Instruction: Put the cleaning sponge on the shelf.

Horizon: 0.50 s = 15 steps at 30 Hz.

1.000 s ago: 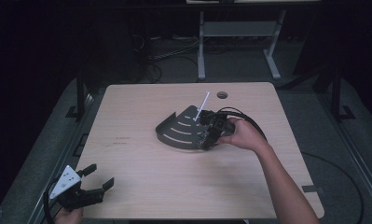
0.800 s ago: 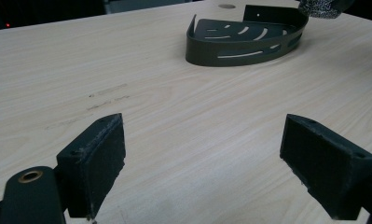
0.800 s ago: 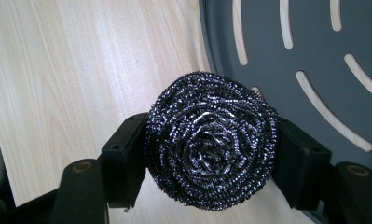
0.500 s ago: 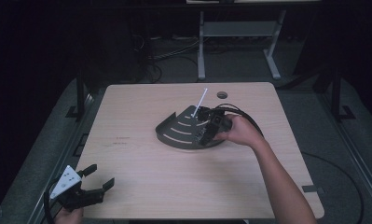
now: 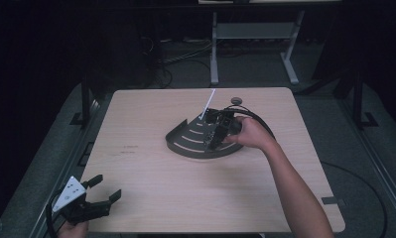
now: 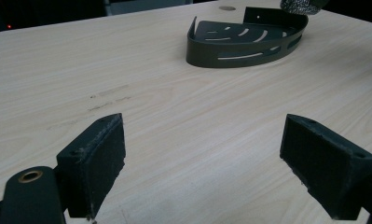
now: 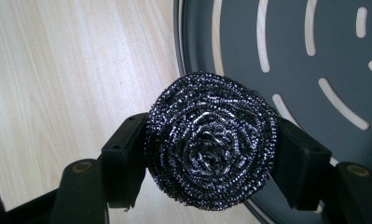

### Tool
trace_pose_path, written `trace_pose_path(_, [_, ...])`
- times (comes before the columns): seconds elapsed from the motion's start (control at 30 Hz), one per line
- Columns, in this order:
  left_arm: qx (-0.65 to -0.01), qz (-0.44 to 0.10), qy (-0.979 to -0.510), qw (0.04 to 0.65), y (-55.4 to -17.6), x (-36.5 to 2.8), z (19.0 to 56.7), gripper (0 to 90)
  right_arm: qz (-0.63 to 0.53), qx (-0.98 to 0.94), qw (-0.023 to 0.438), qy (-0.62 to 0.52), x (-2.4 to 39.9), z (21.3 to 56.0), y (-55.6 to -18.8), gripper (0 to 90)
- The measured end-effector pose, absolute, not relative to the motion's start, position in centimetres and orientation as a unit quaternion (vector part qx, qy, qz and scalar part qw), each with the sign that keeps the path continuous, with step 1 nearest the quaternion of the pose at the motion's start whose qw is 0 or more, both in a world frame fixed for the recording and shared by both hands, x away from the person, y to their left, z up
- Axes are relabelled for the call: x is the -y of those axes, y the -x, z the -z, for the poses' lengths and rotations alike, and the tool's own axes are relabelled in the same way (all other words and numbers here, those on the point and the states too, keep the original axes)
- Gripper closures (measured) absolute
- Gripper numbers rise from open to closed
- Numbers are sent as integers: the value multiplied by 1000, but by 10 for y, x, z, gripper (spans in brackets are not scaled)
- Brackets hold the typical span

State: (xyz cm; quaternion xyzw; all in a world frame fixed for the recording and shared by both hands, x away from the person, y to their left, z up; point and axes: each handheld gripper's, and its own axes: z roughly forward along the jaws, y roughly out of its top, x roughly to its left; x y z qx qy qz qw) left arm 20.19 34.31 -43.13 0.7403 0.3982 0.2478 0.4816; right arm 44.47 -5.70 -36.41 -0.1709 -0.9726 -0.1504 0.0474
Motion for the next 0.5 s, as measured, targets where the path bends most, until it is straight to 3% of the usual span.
trace_pose_path(0.5, [-399, -247, -738, 484, -202, -343, 432, 133, 156, 968, 60, 189, 51, 376, -463, 335])
